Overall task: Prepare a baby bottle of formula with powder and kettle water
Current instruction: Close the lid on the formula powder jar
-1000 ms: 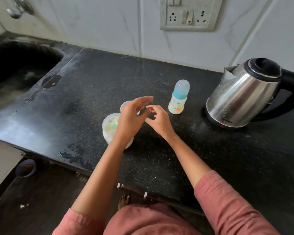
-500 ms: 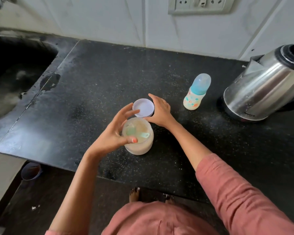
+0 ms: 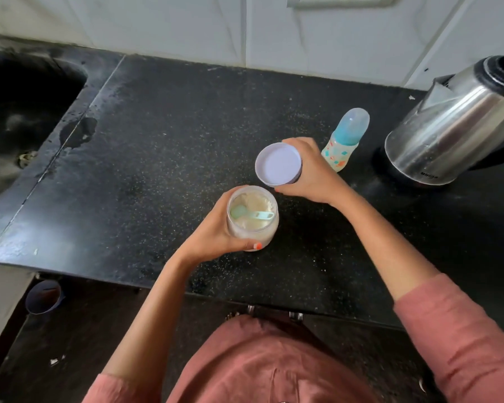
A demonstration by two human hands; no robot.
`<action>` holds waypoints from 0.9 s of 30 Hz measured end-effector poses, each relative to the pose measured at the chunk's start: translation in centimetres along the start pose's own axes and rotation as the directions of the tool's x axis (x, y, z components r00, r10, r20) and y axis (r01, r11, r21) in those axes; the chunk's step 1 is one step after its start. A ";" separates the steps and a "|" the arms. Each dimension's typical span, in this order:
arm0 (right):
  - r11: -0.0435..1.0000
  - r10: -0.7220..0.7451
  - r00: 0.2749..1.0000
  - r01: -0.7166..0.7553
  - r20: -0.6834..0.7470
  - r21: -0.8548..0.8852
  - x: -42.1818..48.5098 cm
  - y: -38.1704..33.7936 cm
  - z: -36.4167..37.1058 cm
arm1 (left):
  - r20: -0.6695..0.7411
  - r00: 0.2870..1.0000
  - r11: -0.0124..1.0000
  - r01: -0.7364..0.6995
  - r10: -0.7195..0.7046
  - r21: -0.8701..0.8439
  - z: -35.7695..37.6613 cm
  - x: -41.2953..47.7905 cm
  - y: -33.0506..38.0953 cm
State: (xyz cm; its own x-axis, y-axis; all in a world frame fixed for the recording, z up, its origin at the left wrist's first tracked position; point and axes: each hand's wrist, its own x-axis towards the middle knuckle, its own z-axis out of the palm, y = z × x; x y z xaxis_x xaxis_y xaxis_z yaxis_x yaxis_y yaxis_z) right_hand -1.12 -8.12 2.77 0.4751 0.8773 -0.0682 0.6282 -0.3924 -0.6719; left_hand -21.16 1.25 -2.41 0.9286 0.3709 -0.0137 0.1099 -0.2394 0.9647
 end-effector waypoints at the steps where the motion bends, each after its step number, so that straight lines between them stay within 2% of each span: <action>1: 1.000 -0.001 1.000 0.002 0.020 -0.031 -0.9 -0.6 -1.0 | -0.005 1.000 1.000 -0.002 0.002 0.011 0.0 0.0 -0.1; 6: 0.957 -0.097 0.973 0.148 0.207 -0.249 -4.9 -3.6 -3.3 | -0.018 1.000 1.000 -0.010 0.010 0.019 0.0 0.1 -0.2; 10: 0.906 -0.140 0.946 0.242 0.294 -0.347 -6.1 -5.7 -2.9 | -0.022 1.000 1.000 -0.016 0.016 0.003 0.1 0.1 -0.5; 18: 0.909 -0.123 0.885 0.282 0.449 -0.308 -4.5 -8.2 -1.4 | -0.009 1.000 0.995 -0.005 0.005 -0.100 0.3 0.1 -0.3; 24: 0.829 -0.088 0.835 0.364 0.544 -0.424 -3.7 -8.9 0.2 | -0.022 1.000 0.996 -0.020 0.018 -0.091 0.5 0.0 -0.7; 27: 0.823 -0.067 0.816 0.371 0.575 -0.430 -3.4 -9.0 0.7 | -0.038 0.999 0.995 0.009 -0.012 -0.097 0.6 0.0 -1.2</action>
State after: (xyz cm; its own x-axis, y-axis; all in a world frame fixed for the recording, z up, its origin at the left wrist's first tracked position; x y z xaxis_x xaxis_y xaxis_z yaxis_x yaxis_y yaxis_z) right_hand -8.85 -7.39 8.53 -0.0090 0.9008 -0.4341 0.9584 -0.1161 -0.2608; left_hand -21.05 1.03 -3.71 0.9131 0.4075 -0.0158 0.0829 -0.1476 0.9856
